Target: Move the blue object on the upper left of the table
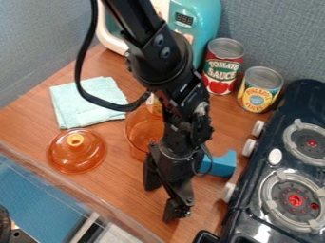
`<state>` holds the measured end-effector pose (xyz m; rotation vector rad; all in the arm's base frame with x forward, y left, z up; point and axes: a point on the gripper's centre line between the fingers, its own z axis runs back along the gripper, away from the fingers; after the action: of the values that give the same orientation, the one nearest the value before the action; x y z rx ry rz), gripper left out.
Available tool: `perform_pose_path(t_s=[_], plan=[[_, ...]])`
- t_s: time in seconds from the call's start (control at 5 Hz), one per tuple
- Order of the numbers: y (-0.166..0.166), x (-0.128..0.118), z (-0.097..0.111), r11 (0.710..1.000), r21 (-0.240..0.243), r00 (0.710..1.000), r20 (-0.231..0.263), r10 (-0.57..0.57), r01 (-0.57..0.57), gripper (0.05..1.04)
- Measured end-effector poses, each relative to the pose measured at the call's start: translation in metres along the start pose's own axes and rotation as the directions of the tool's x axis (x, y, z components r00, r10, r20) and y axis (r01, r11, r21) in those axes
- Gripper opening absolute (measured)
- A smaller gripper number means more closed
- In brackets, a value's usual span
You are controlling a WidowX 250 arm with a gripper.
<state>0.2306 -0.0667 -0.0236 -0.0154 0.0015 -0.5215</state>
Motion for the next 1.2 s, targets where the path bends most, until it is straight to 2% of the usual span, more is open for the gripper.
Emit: perform_pose_path(t_s=[0.4,0.6,0.8,1.0,1.2], plan=[[0.000,-0.002,0.006,1.000,0.003,1.000,-0.003,-0.005,0.005,1.000],[0.003,0.001,0.030,0.999,0.033,1.000,0.023,-0.012,0.011,1.000],[0.009,0.004,0.068,0.997,0.074,0.993,0.115,-0.039,0.031,1.000],[0.030,-0.003,0.092,0.995,0.086,0.984,0.177,0.034,-0.050,0.999],[0.048,0.011,0.100,0.996,0.071,0.973,0.229,0.035,-0.052,1.000]])
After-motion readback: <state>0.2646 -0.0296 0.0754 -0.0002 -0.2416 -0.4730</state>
